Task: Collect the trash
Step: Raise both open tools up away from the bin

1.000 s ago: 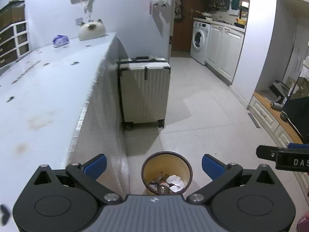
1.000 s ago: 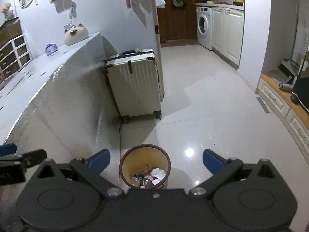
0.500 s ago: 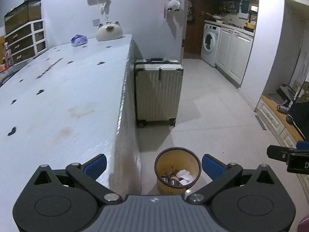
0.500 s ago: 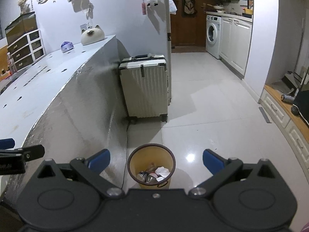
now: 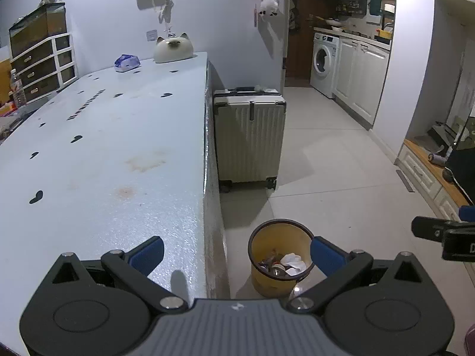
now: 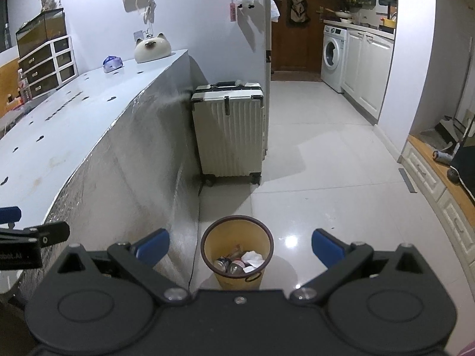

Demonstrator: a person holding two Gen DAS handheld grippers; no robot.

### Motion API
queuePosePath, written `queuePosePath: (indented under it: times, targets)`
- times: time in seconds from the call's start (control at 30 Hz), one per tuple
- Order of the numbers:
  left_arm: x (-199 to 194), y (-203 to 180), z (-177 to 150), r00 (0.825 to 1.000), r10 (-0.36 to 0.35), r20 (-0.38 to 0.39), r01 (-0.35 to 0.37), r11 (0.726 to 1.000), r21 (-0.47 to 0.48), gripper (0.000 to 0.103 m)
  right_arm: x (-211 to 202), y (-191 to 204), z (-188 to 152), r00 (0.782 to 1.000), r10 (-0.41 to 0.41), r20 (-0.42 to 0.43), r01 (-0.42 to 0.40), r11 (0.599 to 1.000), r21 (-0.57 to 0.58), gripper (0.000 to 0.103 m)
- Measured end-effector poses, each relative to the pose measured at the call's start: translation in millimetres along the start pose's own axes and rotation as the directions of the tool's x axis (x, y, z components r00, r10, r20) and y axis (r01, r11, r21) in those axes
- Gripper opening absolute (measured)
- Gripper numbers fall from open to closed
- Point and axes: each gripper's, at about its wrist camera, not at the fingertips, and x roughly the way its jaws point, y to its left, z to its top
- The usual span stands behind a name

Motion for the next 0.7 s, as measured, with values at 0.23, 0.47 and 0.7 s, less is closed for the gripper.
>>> queuePosePath:
  times: [0.23,0.47,0.7]
  targets:
    - [-0.2,-1.1,-2.2,1.000,-0.005,-0.004,0.005,1.000,-0.015,0.103,1.5,1.5,0.0,1.000,-0.017,-0.007,0.017,1.000,0.006,0.103]
    - [1.9,-0.2,-2.1,1.000,-0.003,-0.010,0.003,1.000,-0.019,0.103,1.1,4.4,-0.8,1.000,-0.024,-0.009,0.024,1.000,0.002,0.103]
    - [1.2,0.0,-3.1,1.000,0.000,-0.009,-0.001,1.000,-0.019,0.103,2.8,5.1,-1.6,1.000,-0.024,-0.012,0.024,1.000,0.007,0.103]
